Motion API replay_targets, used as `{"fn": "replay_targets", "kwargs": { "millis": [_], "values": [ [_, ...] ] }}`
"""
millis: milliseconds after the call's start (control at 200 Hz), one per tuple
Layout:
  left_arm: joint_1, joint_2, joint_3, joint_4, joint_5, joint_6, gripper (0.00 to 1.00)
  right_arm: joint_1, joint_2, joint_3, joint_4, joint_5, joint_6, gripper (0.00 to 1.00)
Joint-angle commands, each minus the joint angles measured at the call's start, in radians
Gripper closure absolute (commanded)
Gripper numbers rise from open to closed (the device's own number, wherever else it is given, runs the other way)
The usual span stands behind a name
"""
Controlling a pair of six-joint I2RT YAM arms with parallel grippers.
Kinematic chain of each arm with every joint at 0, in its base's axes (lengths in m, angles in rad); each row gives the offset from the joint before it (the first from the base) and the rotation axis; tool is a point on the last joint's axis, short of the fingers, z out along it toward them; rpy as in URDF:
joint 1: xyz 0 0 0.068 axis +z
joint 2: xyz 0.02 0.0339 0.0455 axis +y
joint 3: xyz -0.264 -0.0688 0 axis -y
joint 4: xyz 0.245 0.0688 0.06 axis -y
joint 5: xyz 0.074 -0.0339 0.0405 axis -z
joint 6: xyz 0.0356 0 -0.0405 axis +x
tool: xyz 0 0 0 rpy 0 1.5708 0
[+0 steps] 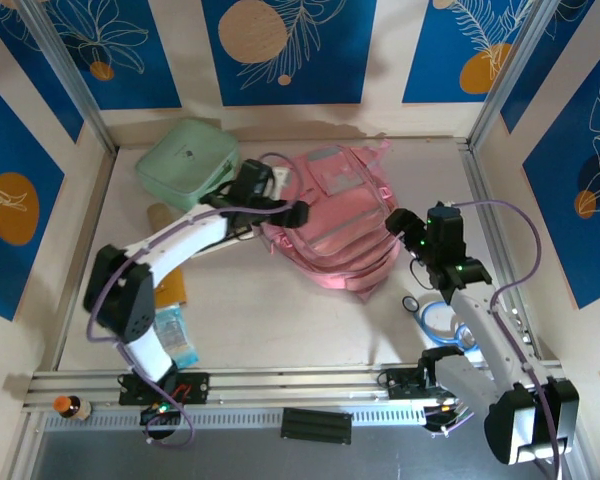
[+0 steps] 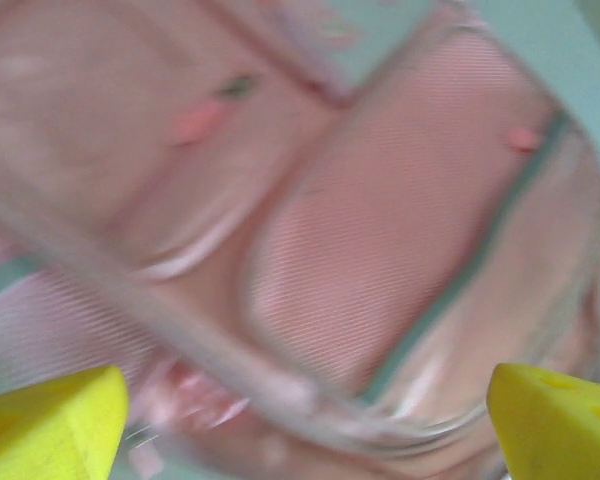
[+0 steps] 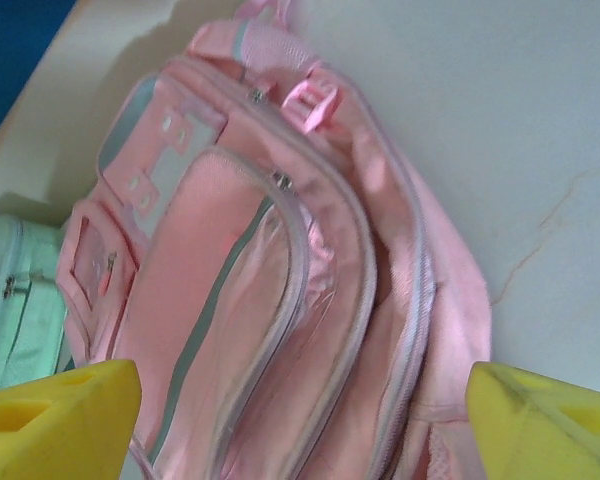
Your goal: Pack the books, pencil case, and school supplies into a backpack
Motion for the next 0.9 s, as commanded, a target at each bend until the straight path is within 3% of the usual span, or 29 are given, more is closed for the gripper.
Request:
{"fn": "replay_targets", "kwargs": {
  "millis": [0, 190, 350, 580, 895],
  "values": [
    [0.102, -0.094, -0.145, 0.008, -0.071, -0.050, 0.03, 0.050, 0.047, 0.052, 0.041, -0.027, -0.032, 0.15],
    [0.278, -0.162, -0.312, 0.019, -0.038, -0.110, 0.00, 0.112, 0.121, 0.082, 0.067, -0.019, -0.007, 0.17],
    [0.378, -0.146, -0.360, 0.048, 0.058, -0.144, 0.00, 0.150, 0.163, 0.103, 0.060, -0.004, 0.008, 0.18],
    [0.437, -0.027, -0.262, -0.014, 0.089, -0.082, 0.00, 0.176, 0.184, 0.112, 0.054, 0.024, 0.007, 0.15],
    [0.442, 0.076, -0.228, -0.051, 0.070, -0.061, 0.00, 0.182, 0.157, 0.090, 0.062, 0.029, -0.018, 0.11]
  ]
}}
